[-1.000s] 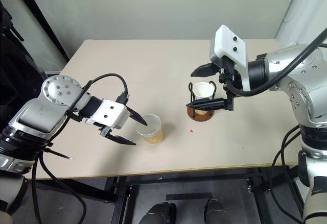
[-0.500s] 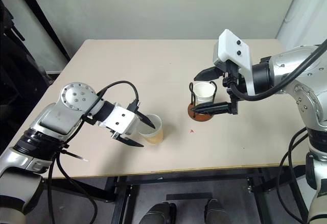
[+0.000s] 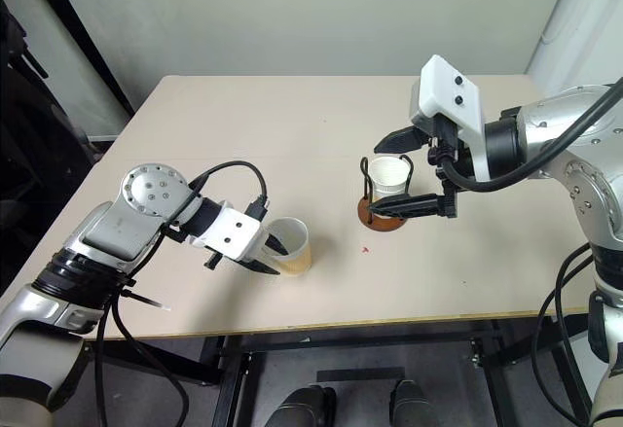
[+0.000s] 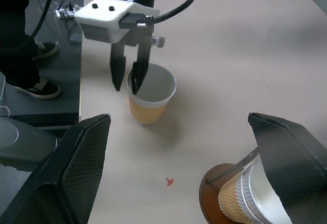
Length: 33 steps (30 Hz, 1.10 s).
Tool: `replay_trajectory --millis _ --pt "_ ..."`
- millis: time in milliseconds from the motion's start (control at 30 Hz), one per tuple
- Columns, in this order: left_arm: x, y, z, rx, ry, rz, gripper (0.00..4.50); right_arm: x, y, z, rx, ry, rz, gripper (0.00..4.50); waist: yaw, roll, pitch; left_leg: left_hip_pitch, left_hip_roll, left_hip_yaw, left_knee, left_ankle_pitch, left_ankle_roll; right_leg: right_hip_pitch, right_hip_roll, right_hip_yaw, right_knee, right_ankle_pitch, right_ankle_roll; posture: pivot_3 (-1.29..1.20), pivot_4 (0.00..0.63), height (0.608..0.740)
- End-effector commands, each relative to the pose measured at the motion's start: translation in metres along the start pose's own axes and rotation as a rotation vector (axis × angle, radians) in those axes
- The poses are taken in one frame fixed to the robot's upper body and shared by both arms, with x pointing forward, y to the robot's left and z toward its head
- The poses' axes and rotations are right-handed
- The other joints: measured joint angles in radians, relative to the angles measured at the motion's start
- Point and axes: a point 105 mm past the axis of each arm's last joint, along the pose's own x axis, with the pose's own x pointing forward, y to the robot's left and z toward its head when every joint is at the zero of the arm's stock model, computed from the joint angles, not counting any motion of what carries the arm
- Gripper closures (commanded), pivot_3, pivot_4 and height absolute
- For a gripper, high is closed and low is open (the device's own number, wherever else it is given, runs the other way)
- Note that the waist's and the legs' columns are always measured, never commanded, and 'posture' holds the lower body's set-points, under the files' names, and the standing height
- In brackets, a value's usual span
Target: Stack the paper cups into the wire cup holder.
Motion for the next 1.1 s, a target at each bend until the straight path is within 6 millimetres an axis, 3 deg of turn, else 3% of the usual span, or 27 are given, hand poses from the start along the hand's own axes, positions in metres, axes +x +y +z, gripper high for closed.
replay_trajectory --millis 33,267,367,433,500,667,867,1100 --pt "-0.005 -0.005 0.0 0.005 0.012 -0.04 4.43 -0.005 -0.001 0.007 -0.045 -0.007 -0.025 0.0 0.0 0.0 0.0 0.0 0.0 0.0 0.0 0.0 0.0 0.0 0.0 0.0 0.0 0.0 0.0 0.0 0.15 0.74" --pt "-0.008 -0.007 -0.002 -0.01 0.01 -0.046 4.43 -0.005 -0.003 0.006 -0.051 -0.003 -0.031 0.0 0.0 0.0 0.0 0.0 0.0 0.0 0.0 0.0 0.0 0.0 0.0 0.0 0.0 0.0 0.0 0.0 0.15 0.74" --pt "-0.016 0.002 0.004 -0.066 -0.037 -0.008 4.43 -0.006 -0.004 0.006 -0.053 0.0 -0.033 0.0 0.0 0.0 0.0 0.0 0.0 0.0 0.0 0.0 0.0 0.0 0.0 0.0 0.0 0.0 0.0 0.0 0.15 0.74" --pt "-0.028 0.014 0.009 -0.124 -0.075 0.039 4.43 -0.008 -0.005 0.006 -0.052 0.002 -0.036 0.0 0.0 0.0 0.0 0.0 0.0 0.0 0.0 0.0 0.0 0.0 0.0 0.0 0.0 0.0 0.0 0.0 0.15 0.74" --pt "-0.053 0.035 0.02 -0.2 -0.137 0.11 4.43 -0.012 -0.008 0.004 -0.047 0.011 -0.045 0.0 0.004 0.0 0.0 -0.001 0.0 0.0 0.001 0.0 0.0 0.0 0.0 -0.001 0.0 0.0 0.0 0.0 0.15 0.74" --pt "-0.093 0.072 0.037 -0.238 -0.188 0.219 4.43 -0.021 -0.019 -0.006 -0.02 0.037 -0.078 0.0 0.008 0.0 0.0 -0.003 -0.001 -0.001 0.001 -0.001 0.001 0.0 -0.001 0.0 -0.002 0.001 0.0 0.0 0.15 0.74" --pt "-0.11 0.104 0.058 -0.219 -0.247 0.265 4.43 -0.025 -0.027 -0.015 -0.005 0.061 -0.106 0.0 0.01 -0.001 0.0 -0.005 -0.001 -0.001 0.001 -0.002 0.001 -0.001 -0.002 -0.001 -0.004 -0.001 0.004 0.0 0.15 0.74" --pt "-0.1 0.144 0.085 -0.144 -0.263 0.266 4.43 -0.026 -0.021 -0.017 0.003 0.07 -0.103 0.0 0.02 0.0 0.001 -0.017 -0.002 -0.002 0.002 -0.003 0.004 -0.004 -0.001 -0.002 -0.018 0.006 0.017 0.0 0.15 0.74"
